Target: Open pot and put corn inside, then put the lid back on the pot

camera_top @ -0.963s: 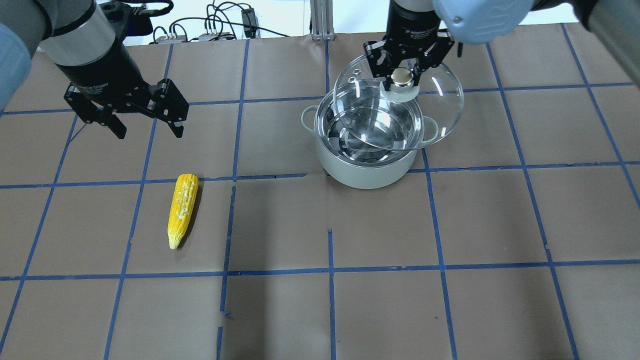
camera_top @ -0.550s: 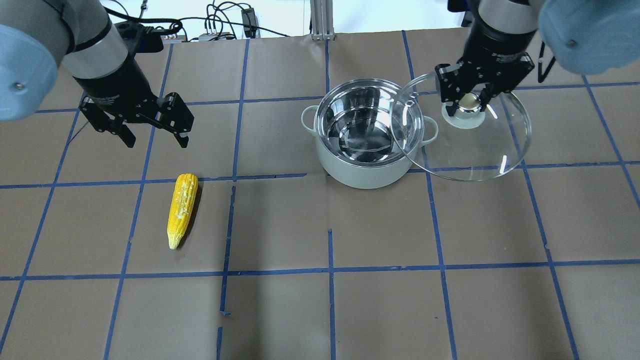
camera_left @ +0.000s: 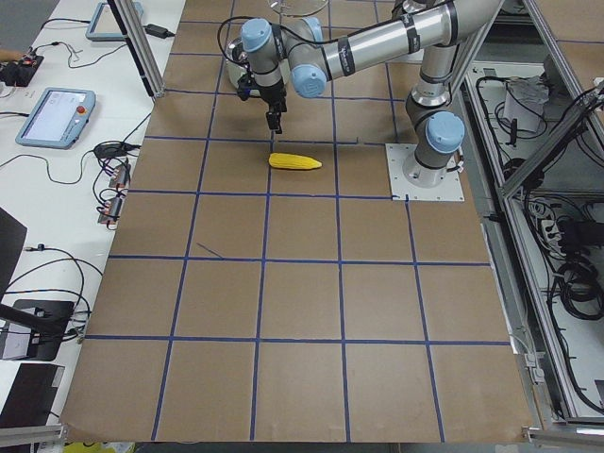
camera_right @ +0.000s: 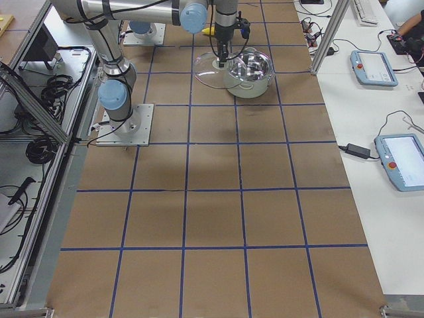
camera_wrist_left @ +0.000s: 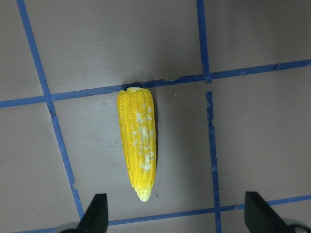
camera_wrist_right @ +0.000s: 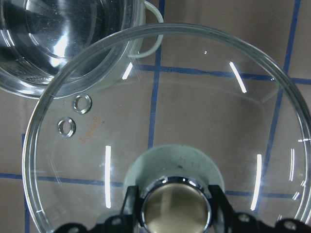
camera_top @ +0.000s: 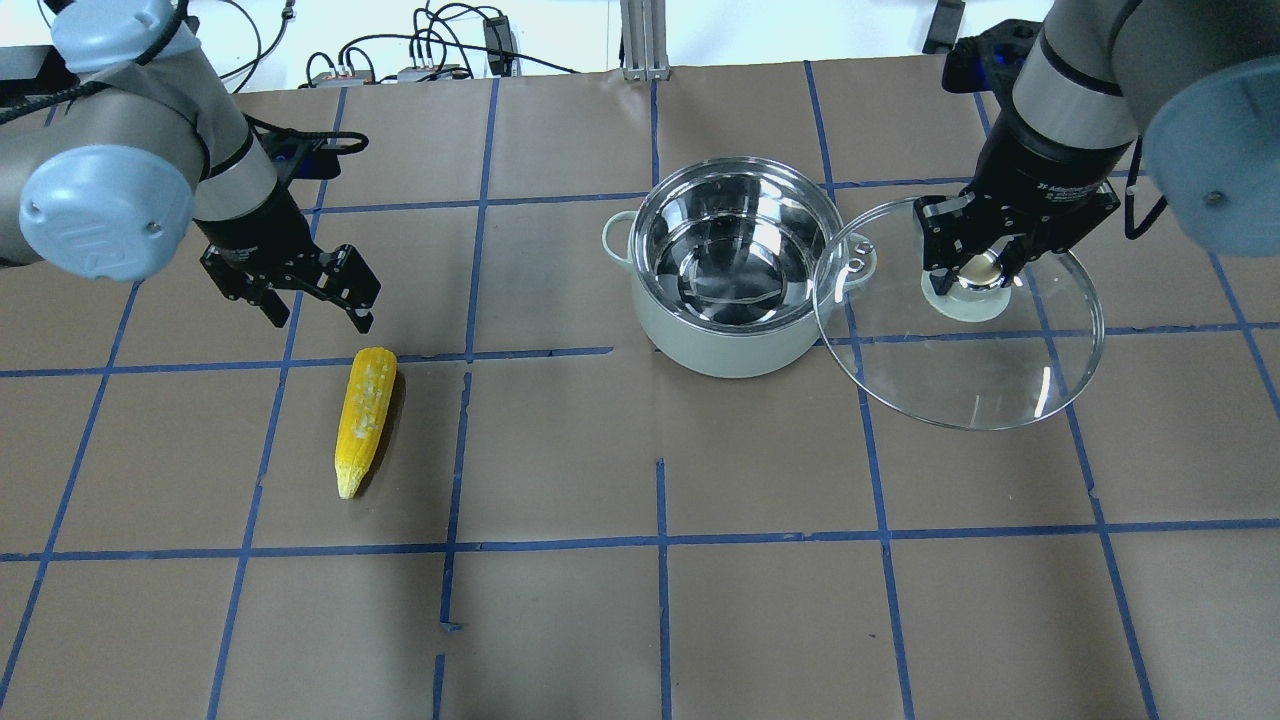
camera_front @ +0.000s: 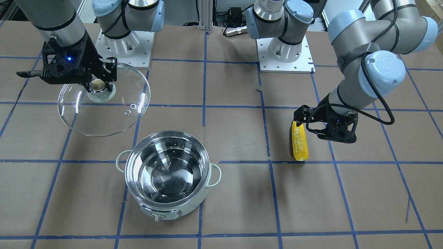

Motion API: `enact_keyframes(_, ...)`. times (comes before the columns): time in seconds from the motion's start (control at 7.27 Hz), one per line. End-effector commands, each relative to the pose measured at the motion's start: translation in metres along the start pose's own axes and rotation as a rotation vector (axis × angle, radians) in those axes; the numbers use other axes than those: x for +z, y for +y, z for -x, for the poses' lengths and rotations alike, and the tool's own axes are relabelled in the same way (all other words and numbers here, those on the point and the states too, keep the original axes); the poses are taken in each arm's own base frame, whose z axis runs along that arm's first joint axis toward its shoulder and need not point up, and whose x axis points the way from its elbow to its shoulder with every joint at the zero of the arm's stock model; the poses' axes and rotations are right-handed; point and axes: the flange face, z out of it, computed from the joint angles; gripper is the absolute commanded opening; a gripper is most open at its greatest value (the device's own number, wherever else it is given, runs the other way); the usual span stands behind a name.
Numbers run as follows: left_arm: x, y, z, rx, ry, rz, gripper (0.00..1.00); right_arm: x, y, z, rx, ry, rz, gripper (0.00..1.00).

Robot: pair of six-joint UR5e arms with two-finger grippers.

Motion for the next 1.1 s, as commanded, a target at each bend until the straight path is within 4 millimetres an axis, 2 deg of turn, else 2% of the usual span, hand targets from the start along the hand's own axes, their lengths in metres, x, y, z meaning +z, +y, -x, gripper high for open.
enact_keyframes(0.0,0.073,-0.013,0.012,0.034,0.001,-0.009,1.00,-0.001,0.000,0.000,-0.001,0.001,-0.001,0.48)
enact_keyframes(0.14,0.103,-0.010,0.011,0.044,-0.009,-0.031,1.00,0.002,0.002,0.000,0.001,0.000,0.003,0.48)
enact_keyframes(0.28,0.123,-0.004,0.009,0.043,-0.009,-0.032,1.00,0.001,0.001,0.000,-0.001,-0.001,0.002,0.48)
enact_keyframes(0.41,0.139,0.001,0.007,0.045,-0.003,-0.017,1.00,0.002,0.002,0.000,-0.001,0.000,0.003,0.48)
enact_keyframes(0.55,0.145,0.000,0.007,0.042,-0.003,-0.007,0.99,0.001,0.002,0.000,-0.001,0.000,0.002,0.48)
enact_keyframes(0.69,0.146,0.003,0.005,0.047,-0.002,0.004,0.81,-0.005,0.002,0.001,-0.001,0.002,-0.012,0.48)
enact_keyframes(0.83,0.143,0.004,0.005,0.044,-0.003,0.005,0.43,-0.002,0.002,0.001,-0.002,0.001,-0.004,0.48)
enact_keyframes(0.96,0.140,0.002,0.006,0.043,-0.008,-0.003,0.20,-0.008,0.002,0.002,0.007,0.001,-0.017,0.48)
